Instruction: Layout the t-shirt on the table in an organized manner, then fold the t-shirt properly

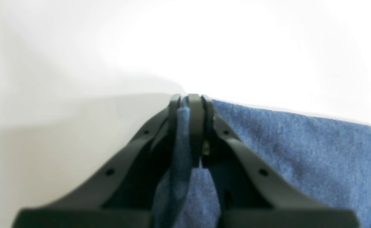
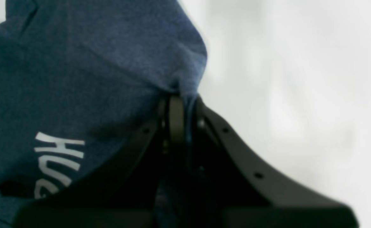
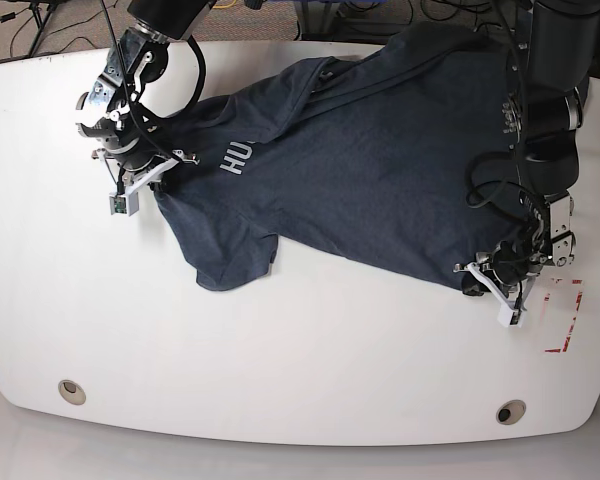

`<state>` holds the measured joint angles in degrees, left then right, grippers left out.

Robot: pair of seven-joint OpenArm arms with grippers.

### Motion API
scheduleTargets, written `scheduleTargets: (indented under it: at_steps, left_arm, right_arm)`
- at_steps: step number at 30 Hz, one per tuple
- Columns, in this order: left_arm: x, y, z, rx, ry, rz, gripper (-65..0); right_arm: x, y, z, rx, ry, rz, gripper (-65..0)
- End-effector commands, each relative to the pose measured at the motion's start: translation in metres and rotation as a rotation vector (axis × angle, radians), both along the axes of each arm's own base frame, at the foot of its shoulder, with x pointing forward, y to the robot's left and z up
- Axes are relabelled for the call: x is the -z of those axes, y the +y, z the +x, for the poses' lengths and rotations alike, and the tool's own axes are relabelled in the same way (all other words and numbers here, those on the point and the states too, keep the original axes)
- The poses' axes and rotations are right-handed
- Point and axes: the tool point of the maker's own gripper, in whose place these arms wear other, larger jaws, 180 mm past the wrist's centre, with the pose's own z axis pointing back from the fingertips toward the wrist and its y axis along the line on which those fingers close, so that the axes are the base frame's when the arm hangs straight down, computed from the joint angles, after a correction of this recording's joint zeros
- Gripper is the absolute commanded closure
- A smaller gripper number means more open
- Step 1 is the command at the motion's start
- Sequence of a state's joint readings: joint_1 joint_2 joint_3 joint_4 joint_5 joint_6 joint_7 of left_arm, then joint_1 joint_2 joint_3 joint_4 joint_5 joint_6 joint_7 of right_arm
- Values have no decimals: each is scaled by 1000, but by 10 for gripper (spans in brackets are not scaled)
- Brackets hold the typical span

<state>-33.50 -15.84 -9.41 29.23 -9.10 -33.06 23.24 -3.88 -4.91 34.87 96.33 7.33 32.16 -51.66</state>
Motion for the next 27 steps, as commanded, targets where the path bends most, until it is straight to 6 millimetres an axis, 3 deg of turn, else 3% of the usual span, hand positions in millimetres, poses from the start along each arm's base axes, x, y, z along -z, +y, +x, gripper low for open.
scheduleTargets:
  at_steps: [1, 8, 16, 20, 23, 27]
  left_arm:
    - [3, 15, -7, 12, 53, 55, -8]
    - [0, 23, -7, 3, 50, 61, -7]
    - [-17, 42, -6, -21, -1, 91, -6]
    - [-39, 47, 1, -13, -45, 132, -6]
    - [-67, 48, 11, 5, -99, 182, -6]
    - [-99, 52, 18, 8, -157, 229, -6]
  right_arm:
    - [-14, -4, 11, 1, -56, -14, 0]
    - [-28, -7, 15, 1, -92, -38, 0]
    - [-66, -8, 26, -18, -188, -105, 0]
    - [-83, -4, 36, -88, -225, -165, 0]
    - [-88, 3, 41, -146, -236, -192, 0]
    - [-108, -2, 60, -170, -288, -234, 0]
